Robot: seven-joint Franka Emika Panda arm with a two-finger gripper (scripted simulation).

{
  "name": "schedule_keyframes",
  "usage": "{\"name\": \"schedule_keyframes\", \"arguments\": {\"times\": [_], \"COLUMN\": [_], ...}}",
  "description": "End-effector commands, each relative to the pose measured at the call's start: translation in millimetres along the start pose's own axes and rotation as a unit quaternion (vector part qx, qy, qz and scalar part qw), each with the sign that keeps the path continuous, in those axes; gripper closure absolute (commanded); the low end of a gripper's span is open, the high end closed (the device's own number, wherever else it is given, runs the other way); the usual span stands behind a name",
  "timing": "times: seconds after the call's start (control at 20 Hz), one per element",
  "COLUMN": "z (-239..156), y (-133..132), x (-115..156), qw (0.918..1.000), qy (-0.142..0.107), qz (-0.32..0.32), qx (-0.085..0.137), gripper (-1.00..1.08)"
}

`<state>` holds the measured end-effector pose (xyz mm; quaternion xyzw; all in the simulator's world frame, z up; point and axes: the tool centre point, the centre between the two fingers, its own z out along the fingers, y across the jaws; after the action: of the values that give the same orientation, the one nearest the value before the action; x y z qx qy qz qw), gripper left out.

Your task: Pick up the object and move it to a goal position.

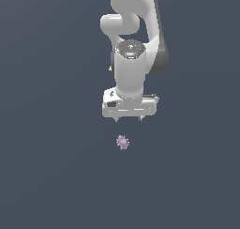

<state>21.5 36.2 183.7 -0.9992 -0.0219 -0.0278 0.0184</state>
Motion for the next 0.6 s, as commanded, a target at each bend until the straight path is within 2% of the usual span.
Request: {"name": "schedule_keyframes", "arguments": {"times": [0.0,0.3,0.55], "z": [6,26,50], "y": [2,8,14], "x": [2,11,19], "qw": [0.9999,0.9975,0.9908], "qy": [-0.002,-0.009,-0.017], "qz": [-0.015,-0.070,-0.134], "qx": [-0.001,-0.006,-0.009], "gripper": [-0.92,-0.92,-0.92]}}
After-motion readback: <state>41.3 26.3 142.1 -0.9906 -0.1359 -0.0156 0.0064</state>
